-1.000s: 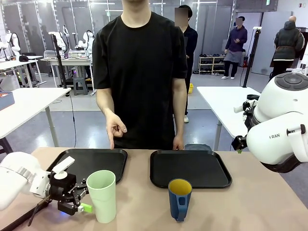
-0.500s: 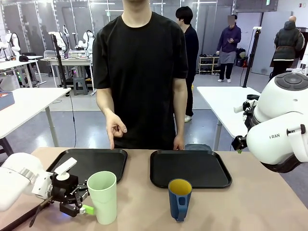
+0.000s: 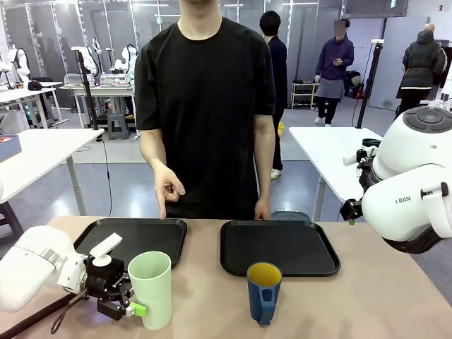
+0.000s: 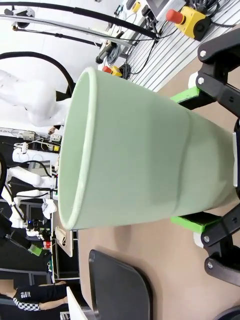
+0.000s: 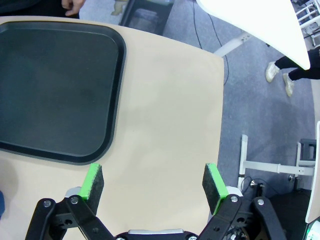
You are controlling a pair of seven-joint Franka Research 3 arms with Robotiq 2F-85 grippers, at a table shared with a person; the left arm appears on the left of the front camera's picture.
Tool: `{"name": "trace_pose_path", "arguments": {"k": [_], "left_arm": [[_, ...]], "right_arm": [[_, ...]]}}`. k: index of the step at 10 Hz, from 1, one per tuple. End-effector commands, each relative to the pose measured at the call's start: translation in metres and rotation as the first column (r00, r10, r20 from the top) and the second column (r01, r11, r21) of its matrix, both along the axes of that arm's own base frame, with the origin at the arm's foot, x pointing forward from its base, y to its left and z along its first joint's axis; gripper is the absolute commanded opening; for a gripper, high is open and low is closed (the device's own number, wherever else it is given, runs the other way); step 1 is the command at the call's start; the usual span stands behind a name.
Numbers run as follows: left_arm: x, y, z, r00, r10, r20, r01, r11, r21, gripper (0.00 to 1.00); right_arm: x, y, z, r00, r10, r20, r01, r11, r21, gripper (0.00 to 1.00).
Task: Sort and store the cups by type.
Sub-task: Pick up the Reusable plastic cup.
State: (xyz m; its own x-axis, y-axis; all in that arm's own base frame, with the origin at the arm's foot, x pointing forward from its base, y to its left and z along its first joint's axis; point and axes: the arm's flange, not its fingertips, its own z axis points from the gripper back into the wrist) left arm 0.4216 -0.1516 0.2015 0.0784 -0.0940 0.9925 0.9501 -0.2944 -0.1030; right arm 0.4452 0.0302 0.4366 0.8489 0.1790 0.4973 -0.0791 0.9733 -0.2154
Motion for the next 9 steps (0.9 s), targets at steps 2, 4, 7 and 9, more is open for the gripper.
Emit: {"name": "trace_pose_path", "arguments": {"k": [2,4,7,9], "left_arm": [[-0.0032,-0.0142,-0.0110,0.999,-0.006,0.047,0.007,1.000,-0.023,1.00],[-0.0028,-0.0153,-0.0132,0.999,-0.014,0.037,0.015,1.000,-0.026,1.00],[-0.0018,-0.0150,-0.0145,0.997,-0.025,0.067,0.028,0.999,-0.044,0.92],[-0.0013,-0.0135,-0.0143,0.998,-0.029,0.062,0.033,0.998,-0.049,0.73]], "right_arm": [[0.0002,0.0006,-0.0007,1.000,0.002,0.001,-0.002,1.000,-0.007,1.00],[0.0002,0.0006,-0.0007,1.000,0.002,0.001,-0.002,1.000,-0.007,1.00],[0.0002,0.0006,-0.0007,1.000,0.002,0.001,-0.002,1.000,-0.007,1.00],[0.0002,0.0006,-0.0007,1.000,0.002,0.001,-0.002,1.000,-0.007,1.00]]}}
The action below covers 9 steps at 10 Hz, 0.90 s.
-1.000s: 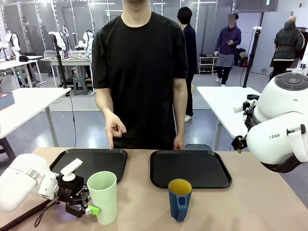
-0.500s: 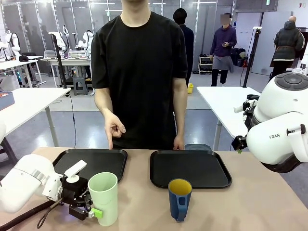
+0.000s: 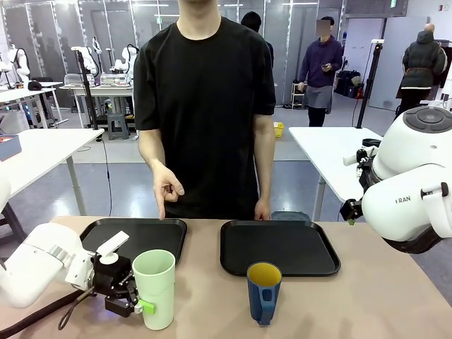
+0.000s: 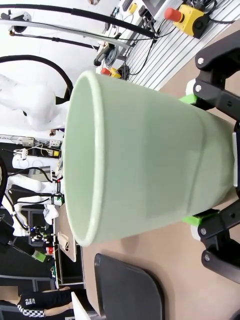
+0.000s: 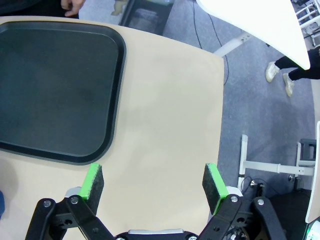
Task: Sort and store the cups by type.
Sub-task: Pick up the Reusable plastic cup.
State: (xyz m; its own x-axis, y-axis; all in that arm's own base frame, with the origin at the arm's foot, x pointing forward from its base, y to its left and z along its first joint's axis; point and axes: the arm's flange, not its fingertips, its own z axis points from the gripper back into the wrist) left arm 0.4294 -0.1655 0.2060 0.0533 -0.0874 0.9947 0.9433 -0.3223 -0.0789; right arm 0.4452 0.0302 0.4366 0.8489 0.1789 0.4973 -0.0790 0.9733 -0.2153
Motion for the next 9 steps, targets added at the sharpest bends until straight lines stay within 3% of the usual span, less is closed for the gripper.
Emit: {"name": "trace_pose_path", "arguments": {"k": [1,3,9], "left_arm": [[-0.010,0.001,-0.019,0.999,-0.003,0.037,0.005,0.999,-0.040,0.62],[-0.011,0.003,-0.017,1.000,-0.010,0.027,0.011,0.999,-0.042,0.43],[-0.030,0.084,0.041,0.985,0.129,0.117,-0.117,0.987,-0.108,0.43]], "right_arm": [[0.000,0.001,-0.001,1.000,0.002,0.001,-0.002,1.000,-0.007,1.00],[0.000,0.001,-0.001,1.000,0.002,0.001,-0.002,1.000,-0.007,1.00],[0.000,0.001,-0.001,1.000,0.002,0.001,-0.002,1.000,-0.007,1.00]]}}
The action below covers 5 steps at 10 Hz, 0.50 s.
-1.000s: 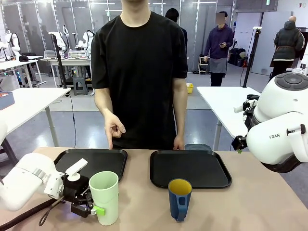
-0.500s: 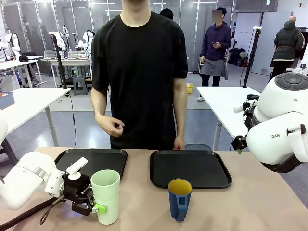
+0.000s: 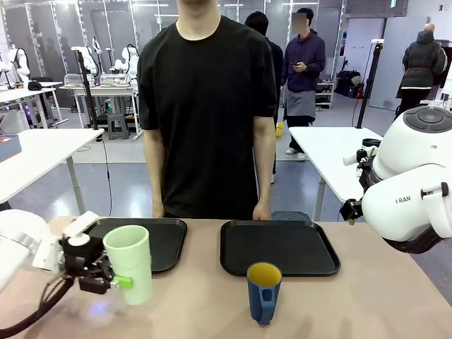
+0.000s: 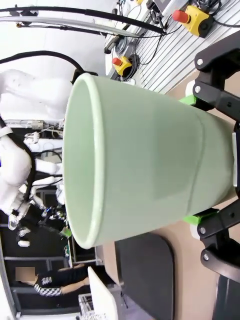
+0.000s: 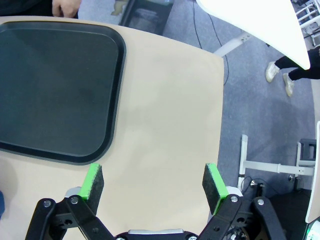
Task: Sort and store the cups by type.
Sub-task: Pick up the Reusable plastic cup.
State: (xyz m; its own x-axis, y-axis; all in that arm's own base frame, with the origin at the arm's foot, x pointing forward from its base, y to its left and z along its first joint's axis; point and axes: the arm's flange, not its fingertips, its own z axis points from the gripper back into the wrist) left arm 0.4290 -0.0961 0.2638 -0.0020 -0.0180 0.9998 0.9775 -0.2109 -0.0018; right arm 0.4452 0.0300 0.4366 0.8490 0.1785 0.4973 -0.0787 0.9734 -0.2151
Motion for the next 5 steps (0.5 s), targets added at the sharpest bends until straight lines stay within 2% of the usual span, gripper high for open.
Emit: {"name": "trace_pose_path", "arguments": {"k": [1,4,5], "left_arm": [[-0.031,0.023,-0.011,0.996,0.035,0.081,-0.033,0.999,-0.028,0.43],[-0.033,0.033,-0.009,0.994,0.048,0.096,-0.046,0.999,-0.027,0.43],[-0.011,0.029,0.025,0.997,0.062,0.038,-0.062,0.998,-0.006,0.43]], "right_arm": [[0.000,0.001,-0.001,1.000,0.002,0.001,-0.002,1.000,-0.007,1.00],[0.000,0.001,-0.001,1.000,0.002,0.001,-0.002,1.000,-0.007,1.00],[0.000,0.001,-0.001,1.000,0.002,0.001,-0.002,1.000,-0.007,1.00]]}}
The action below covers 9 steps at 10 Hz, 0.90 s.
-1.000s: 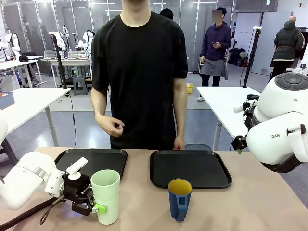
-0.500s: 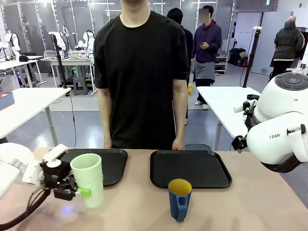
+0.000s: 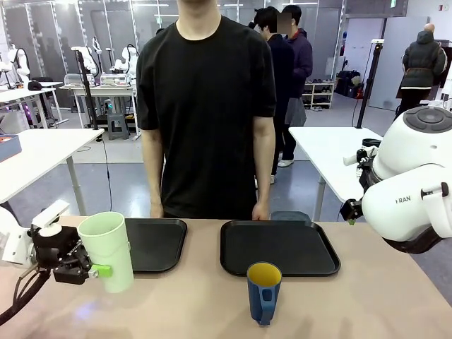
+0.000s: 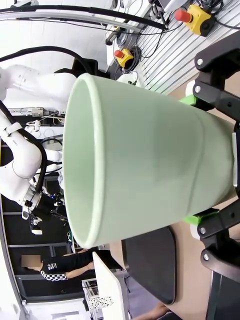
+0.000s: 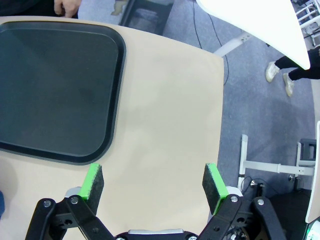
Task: Sort and store the cups by type.
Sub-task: Pick up the Reusable plastic cup, then place the picked Reusable plastic cup into the Flat Tray indicated by the person.
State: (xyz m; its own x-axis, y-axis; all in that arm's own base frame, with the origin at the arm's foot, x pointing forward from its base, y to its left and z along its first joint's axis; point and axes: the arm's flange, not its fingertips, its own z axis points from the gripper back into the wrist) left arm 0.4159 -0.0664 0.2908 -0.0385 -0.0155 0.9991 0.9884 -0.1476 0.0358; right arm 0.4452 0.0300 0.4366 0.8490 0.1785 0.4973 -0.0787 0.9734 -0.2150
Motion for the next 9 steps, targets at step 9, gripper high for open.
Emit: {"name": "trace_pose_path", "arguments": {"k": [9], "left_arm": [[0.0022,-0.0007,-0.0018,1.000,-0.002,0.001,0.002,1.000,-0.001,0.43]], "right_arm": [[0.0002,0.0009,-0.0007,1.000,0.002,0.001,-0.002,1.000,-0.007,1.00]]}}
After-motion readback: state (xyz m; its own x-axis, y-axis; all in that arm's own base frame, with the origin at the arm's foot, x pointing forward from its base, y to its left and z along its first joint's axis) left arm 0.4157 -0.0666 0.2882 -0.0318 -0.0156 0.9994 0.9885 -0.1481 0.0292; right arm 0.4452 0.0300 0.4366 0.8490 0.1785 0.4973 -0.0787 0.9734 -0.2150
